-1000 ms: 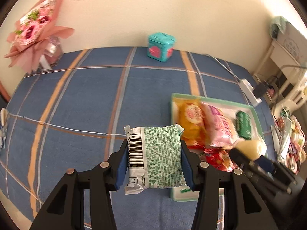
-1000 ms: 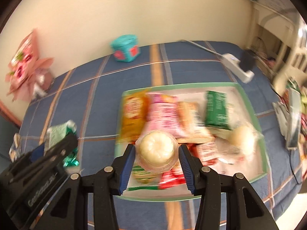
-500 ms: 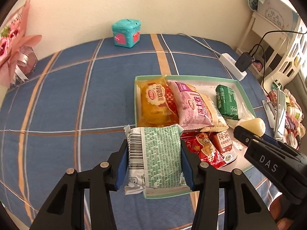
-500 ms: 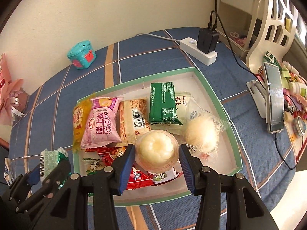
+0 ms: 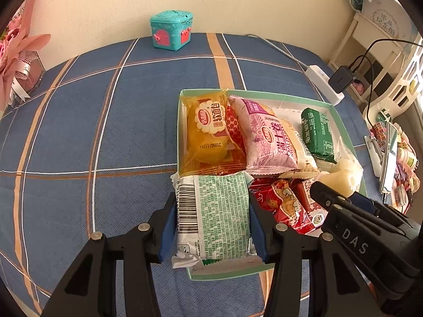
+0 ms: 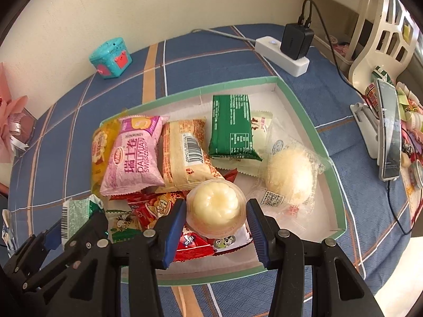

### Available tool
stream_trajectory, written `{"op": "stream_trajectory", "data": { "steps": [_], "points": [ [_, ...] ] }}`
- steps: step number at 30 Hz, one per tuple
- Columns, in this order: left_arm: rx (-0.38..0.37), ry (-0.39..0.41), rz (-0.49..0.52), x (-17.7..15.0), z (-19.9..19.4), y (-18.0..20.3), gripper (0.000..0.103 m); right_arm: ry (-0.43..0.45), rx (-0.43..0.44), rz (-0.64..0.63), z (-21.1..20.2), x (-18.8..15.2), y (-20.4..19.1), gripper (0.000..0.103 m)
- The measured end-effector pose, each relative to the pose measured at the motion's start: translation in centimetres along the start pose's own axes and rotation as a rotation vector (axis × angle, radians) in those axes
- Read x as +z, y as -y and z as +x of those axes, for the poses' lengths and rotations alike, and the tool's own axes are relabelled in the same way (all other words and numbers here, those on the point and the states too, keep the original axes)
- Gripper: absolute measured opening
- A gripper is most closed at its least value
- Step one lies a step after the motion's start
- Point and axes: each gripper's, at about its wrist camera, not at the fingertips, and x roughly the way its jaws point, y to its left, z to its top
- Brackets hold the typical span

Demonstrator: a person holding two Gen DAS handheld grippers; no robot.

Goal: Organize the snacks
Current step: 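Carry the biscuit packet with the left gripper while the right carries the pudding cup to the tray, then lower both snacks into the tray and open both grippers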

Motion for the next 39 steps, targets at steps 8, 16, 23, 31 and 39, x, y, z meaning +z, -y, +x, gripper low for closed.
{"op": "stream_trajectory", "data": {
  "steps": [8,16,23,31,39],
  "points": [
    [0.001,-0.009,-0.001,0.1,0.9,0.2,0.051,-0.02,-0.006,0.003,0.9,-0.1,0.1,0.05],
    [0.001,-0.025,-0.005,0.1,1.7,0.1,0.051,-0.039,-0.004,0.012,1.7,0.0,0.5,0.05],
    [0.008,-0.046,-0.01,0.3,2.8,0.0,0.051,-0.047,0.0,0.012,2.0,0.2,0.5,0.05],
    [0.012,-0.059,-0.008,0.3,3.4,0.2,0.051,-0.057,-0.001,0.015,2.4,0.3,0.4,0.05],
    [0.001,-0.068,-0.016,0.5,3.3,0.0,0.051,-0.064,-0.001,0.02,2.5,0.2,0.4,0.051]
  ]
}}
